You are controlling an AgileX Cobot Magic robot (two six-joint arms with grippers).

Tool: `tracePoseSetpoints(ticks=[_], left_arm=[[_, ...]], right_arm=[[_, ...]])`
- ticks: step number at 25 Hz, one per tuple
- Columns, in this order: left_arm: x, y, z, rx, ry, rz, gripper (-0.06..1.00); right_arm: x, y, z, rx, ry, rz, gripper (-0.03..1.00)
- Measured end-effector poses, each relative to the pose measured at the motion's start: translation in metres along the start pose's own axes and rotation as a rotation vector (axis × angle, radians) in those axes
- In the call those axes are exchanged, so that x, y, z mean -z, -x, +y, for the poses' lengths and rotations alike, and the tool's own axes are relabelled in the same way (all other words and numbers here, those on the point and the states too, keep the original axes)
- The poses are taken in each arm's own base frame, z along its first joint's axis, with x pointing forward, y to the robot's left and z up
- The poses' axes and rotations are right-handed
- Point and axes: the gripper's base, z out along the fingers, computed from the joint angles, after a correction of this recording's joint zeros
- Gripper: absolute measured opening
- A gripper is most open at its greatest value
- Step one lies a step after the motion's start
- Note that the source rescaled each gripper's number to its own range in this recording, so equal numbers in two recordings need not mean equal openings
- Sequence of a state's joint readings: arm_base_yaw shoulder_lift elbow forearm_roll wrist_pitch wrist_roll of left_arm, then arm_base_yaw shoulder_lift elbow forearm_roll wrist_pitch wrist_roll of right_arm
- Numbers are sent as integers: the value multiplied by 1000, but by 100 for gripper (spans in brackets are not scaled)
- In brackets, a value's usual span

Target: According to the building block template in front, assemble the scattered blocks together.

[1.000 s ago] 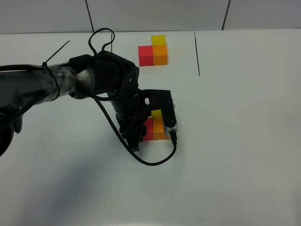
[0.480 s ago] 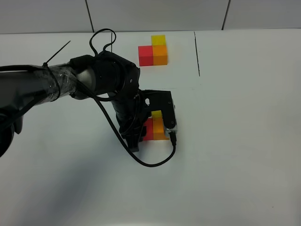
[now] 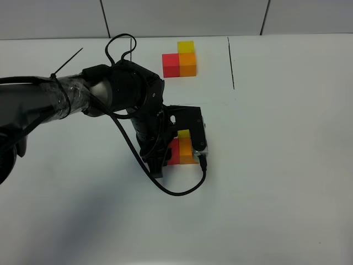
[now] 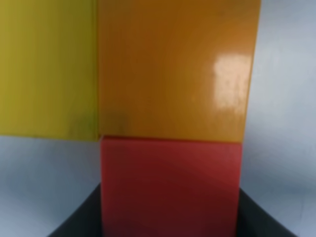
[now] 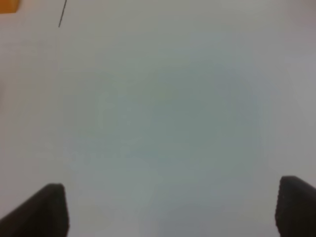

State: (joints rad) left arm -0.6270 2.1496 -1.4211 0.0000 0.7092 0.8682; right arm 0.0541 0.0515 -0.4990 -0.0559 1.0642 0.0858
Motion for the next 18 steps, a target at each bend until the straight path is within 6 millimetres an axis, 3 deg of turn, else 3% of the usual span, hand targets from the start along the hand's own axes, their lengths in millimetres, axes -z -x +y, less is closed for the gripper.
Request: tracePoseSetpoints(ticks=[9,12,14,18], left_arm=[[0,0,0,0,-5,4,5],[-3,-3,-1,-12,-18,33,30],[-3,-3,-2,-12,-20,34,53],[11,-3,-1,-12,-6,23,88]], right_arm=[[0,0,0,1,0,0,80],[0,0,0,1,0,0,80],[0,0,0,1,0,0,80],[0,0,0,-1,0,0,80]])
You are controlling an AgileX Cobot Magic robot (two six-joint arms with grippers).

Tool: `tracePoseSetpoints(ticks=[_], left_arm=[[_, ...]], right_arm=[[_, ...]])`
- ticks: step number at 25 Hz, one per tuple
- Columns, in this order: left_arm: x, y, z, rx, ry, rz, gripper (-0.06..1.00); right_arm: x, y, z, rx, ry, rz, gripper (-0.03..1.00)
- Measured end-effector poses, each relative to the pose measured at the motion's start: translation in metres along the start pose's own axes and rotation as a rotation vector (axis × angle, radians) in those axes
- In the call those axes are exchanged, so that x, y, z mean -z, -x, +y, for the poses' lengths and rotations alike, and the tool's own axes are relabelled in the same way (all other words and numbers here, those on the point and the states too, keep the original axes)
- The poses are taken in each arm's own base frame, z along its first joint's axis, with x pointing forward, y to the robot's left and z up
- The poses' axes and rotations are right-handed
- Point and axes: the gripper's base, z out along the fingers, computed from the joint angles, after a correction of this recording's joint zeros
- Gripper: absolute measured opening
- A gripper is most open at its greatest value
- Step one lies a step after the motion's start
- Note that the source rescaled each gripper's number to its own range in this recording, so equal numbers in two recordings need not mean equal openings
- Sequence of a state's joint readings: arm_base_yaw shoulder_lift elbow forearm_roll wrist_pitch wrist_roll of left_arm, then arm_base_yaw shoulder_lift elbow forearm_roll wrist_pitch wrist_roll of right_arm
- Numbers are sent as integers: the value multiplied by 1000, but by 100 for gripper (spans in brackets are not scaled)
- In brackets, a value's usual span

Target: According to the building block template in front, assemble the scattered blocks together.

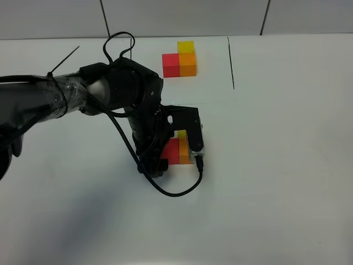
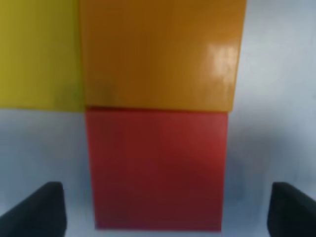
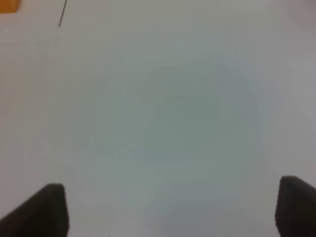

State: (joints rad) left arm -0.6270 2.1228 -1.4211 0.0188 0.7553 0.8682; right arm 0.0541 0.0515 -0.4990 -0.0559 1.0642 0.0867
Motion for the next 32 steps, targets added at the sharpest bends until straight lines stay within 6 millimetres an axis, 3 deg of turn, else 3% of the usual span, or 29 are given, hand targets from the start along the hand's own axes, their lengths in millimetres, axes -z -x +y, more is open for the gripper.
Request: tracePoseSetpoints(ticks=[3,11,21,28,32], left_arm=[[21,-1,0,13,23,-19,98],[75,-18,9,191,114,-98,100],[102,-91,41,552,171,-118,100],[112,-150,29,799,244,-162,100],[130,-165,10,922,267,-191,100]], right_arm=[[0,0,0,1,0,0,80],[0,0,0,1,0,0,80],[0,0,0,1,0,0,80],[0,0,0,1,0,0,80],[0,0,0,1,0,0,80]])
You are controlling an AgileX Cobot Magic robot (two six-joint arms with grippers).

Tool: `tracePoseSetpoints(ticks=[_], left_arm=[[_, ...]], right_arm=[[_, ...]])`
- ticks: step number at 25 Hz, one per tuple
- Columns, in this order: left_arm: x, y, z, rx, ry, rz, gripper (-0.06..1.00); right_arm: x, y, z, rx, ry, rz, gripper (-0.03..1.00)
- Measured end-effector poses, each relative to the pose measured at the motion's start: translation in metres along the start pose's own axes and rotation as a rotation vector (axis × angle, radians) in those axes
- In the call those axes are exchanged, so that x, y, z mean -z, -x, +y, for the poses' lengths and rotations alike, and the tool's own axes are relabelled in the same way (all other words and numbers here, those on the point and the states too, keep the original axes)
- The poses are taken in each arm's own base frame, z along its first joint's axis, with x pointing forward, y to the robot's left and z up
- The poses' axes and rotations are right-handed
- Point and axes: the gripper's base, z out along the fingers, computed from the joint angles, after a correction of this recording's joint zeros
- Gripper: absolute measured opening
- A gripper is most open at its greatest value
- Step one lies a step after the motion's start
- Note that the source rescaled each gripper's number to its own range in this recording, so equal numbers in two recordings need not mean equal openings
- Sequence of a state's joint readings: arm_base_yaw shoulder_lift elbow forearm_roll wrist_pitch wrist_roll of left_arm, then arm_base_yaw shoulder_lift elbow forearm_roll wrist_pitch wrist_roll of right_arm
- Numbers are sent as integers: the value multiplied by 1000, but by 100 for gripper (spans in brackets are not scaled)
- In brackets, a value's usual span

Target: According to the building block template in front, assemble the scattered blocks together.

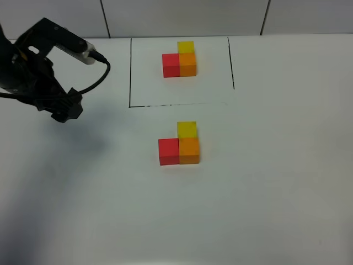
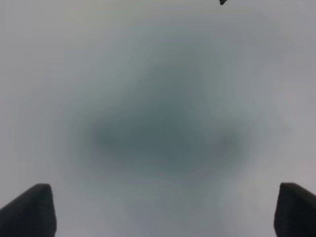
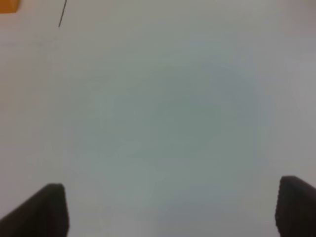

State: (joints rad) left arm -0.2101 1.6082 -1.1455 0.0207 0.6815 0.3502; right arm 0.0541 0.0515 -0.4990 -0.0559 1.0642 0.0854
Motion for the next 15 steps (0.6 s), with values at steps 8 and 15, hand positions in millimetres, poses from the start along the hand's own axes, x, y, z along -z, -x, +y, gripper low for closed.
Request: tracePoseSetpoints(ticks=[8,15], left_arm=[[62,-39,-5,177,98,-35,99],[108,-93,-18,302,196,-154,98]], right_arm=[[0,0,0,0,0,0,80],[0,0,0,0,0,0,80]])
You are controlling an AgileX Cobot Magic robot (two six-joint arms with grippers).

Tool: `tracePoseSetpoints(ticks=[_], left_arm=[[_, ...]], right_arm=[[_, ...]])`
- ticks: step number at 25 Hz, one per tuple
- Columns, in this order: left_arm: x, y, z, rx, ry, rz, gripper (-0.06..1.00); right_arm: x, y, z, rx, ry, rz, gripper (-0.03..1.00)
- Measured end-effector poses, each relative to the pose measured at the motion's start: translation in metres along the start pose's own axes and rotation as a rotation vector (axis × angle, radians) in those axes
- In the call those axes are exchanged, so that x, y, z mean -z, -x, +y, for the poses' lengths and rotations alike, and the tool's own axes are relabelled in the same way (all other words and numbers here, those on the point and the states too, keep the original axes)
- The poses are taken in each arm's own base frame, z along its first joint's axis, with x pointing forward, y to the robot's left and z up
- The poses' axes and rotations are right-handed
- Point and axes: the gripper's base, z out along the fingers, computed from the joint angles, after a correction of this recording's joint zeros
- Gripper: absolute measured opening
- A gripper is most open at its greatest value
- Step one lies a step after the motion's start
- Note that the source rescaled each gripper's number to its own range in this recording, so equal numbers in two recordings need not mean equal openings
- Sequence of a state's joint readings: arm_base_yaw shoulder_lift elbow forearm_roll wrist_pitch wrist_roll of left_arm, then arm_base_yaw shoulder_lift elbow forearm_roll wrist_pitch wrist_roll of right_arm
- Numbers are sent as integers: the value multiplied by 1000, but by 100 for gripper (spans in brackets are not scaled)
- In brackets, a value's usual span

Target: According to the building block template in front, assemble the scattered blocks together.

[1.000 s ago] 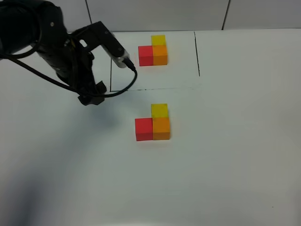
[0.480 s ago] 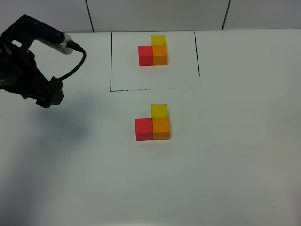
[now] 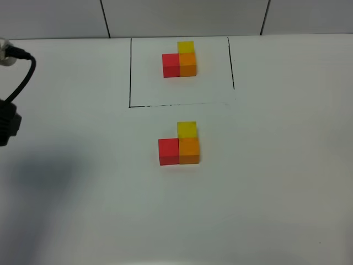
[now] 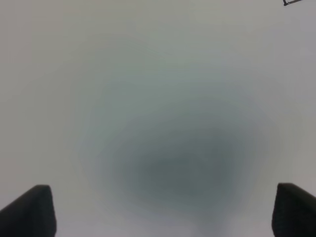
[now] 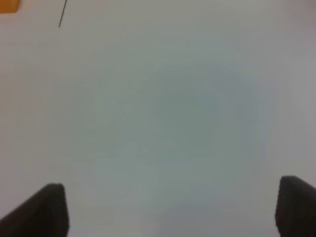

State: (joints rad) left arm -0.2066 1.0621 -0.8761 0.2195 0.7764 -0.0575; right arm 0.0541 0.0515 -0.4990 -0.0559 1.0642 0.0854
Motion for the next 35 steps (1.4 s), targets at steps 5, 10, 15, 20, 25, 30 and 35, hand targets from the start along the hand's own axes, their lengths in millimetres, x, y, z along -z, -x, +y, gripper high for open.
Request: tracePoseSetpoints(ticks=[5,10,15,20,25,30,35], left_arm=[[35,-36,0,53,-27,-152,97],[61,-67,-2,103,-68,-227,97],[69,-96,-10,101,-135,-264,96],[67,-127,-20,72,-205,-318,94],[80,-150,-21,58,-211,-414,93],[87,-168,-21,56,-209,-459,91],[92,-183,-22,54,-215,-481,89]], right_arm=[[0,0,0,0,0,0,80],[0,0,0,0,0,0,80],[0,0,0,0,0,0,80],[0,0,0,0,0,0,80],[0,0,0,0,0,0,80],[0,0,0,0,0,0,80],[0,0,0,0,0,0,80]])
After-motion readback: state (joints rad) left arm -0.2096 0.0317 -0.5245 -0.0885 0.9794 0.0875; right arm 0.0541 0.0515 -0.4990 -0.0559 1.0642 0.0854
